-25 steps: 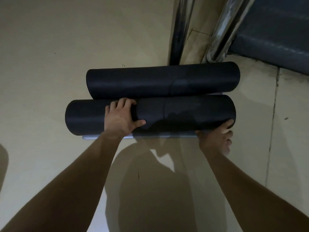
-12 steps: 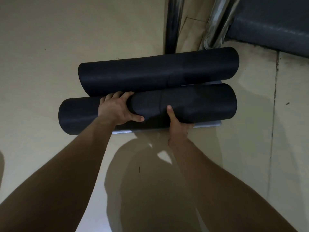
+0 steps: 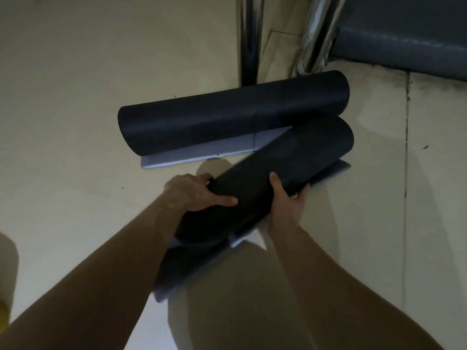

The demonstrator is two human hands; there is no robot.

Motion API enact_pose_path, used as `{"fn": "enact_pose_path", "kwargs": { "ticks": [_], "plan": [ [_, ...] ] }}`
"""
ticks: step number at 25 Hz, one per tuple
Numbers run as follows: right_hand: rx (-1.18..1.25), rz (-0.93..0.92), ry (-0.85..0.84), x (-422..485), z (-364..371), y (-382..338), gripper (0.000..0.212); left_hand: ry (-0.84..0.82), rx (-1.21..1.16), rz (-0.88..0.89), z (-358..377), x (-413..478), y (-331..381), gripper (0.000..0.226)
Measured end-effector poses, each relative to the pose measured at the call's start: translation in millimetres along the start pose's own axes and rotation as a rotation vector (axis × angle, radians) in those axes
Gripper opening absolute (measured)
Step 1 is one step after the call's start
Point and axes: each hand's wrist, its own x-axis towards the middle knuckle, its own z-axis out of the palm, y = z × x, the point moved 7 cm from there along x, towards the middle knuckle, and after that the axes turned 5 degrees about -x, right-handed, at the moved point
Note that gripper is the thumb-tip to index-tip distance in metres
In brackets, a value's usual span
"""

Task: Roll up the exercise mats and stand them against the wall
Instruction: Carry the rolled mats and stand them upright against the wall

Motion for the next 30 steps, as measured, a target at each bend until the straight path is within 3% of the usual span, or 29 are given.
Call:
{"fn": "enact_pose_path", "kwargs": {
  "ticks": [2, 4, 7, 9, 12, 18, 20, 22, 27, 30],
  "plan": [
    [-0.131, -0.039, 0.007, -16, -23, 4, 0.123, -0.139, 0.005, 0.031, 31, -6, 17, 0.124],
    [-0.19, -0.003, -0.039, -22, -38, 18, 0.12, -0.178, -0.112, 0.042, 42, -6, 25, 0.12],
    [-0.107, 0.116, -0.242, -35, -33, 42, 0.077, -0.194, -0.395, 0.04, 50, -2, 21, 0.118],
    [-0.121, 0.127, -0.347, -49, -20, 50, 0.086, -0.184, -0.43, 0.025, 53, -5, 19, 0.124],
    [-0.176, 0.028, -0.338, -73, -19, 50, 0.111, -0.159, -0.581, -0.006, 62, -33, 15, 0.116],
    [-0.415, 0.0, -0.364, -189, -91, -11, 0.095, -0.139, -1.156, -0.123, 83, -214, 21, 0.07],
    [-0.564, -0.016, -0.385, -230, -101, -41, 0.102, -0.097, -1.344, -0.122, 68, -285, 22, 0.053],
    [-0.714, -0.054, -0.468, -278, -96, -73, 0.11, -0.011, -1.518, -0.143, 45, -354, 14, 0.053],
    [-0.783, -0.117, -0.819, -412, -39, -142, 0.078, 0.237, -1.843, -0.245, -10, -483, -39, 0.067],
    [-0.85, -0.142, -1.001, -508, 15, -157, 0.085, 0.415, -1.951, -0.285, -45, -564, -98, 0.062]
  ]
}}
